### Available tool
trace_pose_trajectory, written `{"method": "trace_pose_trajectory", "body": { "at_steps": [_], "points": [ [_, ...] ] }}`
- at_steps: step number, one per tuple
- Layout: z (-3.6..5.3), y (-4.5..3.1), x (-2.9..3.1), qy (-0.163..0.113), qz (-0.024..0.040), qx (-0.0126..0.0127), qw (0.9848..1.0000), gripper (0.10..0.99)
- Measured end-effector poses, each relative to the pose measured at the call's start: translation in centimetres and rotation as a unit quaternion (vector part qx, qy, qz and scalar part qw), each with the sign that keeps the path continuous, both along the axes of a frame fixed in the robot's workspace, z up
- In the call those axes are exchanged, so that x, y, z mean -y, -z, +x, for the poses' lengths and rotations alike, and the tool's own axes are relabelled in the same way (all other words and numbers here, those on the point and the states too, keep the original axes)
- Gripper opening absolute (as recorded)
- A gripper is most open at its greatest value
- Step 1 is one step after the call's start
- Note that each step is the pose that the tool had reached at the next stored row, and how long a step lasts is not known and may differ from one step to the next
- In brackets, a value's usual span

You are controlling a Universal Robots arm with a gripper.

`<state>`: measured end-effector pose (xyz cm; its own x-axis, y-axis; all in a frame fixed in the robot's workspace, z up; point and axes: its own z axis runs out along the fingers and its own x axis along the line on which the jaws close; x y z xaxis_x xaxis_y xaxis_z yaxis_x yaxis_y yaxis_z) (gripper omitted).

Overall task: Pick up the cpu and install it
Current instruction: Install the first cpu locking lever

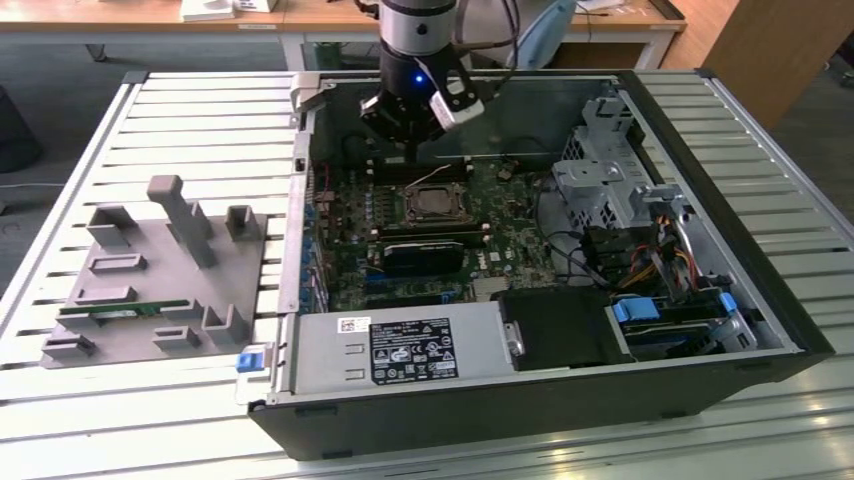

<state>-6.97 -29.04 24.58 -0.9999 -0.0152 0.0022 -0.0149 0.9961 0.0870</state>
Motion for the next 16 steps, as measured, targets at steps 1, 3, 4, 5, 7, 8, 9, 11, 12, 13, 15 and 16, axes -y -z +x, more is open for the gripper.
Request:
{"method": "trace_pose_trajectory", "body": {
  "at_steps": [1,3,4,5,7,8,9,11,12,13,15,16],
  "points": [
    [0.0,0.05,0.0,0.0,-0.0001,0.0022,1.0,0.106],
    [0.08,0.23,0.0,0.0,0.0,0.0059,1.0,0.106],
    [0.18,0.32,0.0,0.0,0.0,0.006,1.0,0.106],
    [0.3,0.42,0.0,0.0,-0.0001,0.006,1.0,0.106],
    [0.54,0.64,0.0,0.0,-0.0001,0.0061,1.0,0.106],
    [0.65,0.75,0.0,0.0,-0.0001,0.0061,1.0,0.106],
    [0.8,0.86,0.0,0.0,-0.0002,0.006,1.0,0.106],
    [1.04,1.12,0.0,0.0,-0.0002,0.006,1.0,0.106],
    [1.2,1.23,0.0,0.0,-0.0001,0.006,1.0,0.106],
    [1.37,1.32,-0.01,0.0,-0.0001,0.0061,1.0,0.106],
    [1.86,1.65,-0.07,0.0,-0.0001,0.0061,1.0,0.106],
    [1.95,1.7,-0.09,0.0,-0.0002,0.006,1.0,0.106]
  ]
}}
